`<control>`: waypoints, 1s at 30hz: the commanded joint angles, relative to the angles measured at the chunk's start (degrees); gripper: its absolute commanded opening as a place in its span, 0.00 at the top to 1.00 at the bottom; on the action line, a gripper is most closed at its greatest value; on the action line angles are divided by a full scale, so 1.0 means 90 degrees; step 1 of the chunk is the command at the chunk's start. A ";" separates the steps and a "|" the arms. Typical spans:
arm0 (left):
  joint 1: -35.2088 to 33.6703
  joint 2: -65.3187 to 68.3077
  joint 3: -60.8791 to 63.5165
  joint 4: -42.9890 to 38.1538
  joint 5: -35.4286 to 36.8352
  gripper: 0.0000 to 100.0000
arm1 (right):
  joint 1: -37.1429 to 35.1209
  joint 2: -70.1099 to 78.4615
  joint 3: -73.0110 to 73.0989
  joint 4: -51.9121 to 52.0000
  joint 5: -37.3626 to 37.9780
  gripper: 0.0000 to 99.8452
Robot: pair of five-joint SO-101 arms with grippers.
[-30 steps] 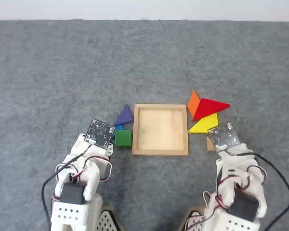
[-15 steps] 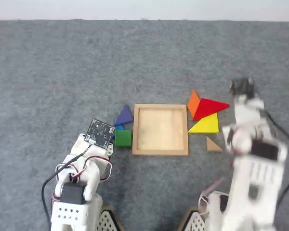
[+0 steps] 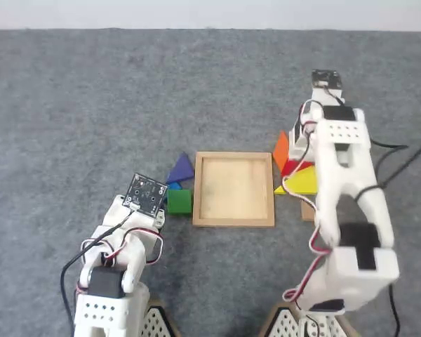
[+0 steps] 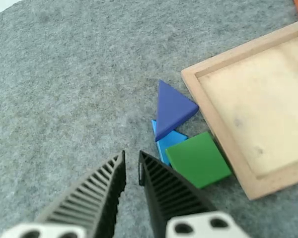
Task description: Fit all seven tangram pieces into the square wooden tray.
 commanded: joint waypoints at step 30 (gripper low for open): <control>-0.0020 -0.0088 -0.0054 0.0039 0.0049 0.95 | -0.0083 0.2505 -0.1924 -0.0640 -0.1748 0.90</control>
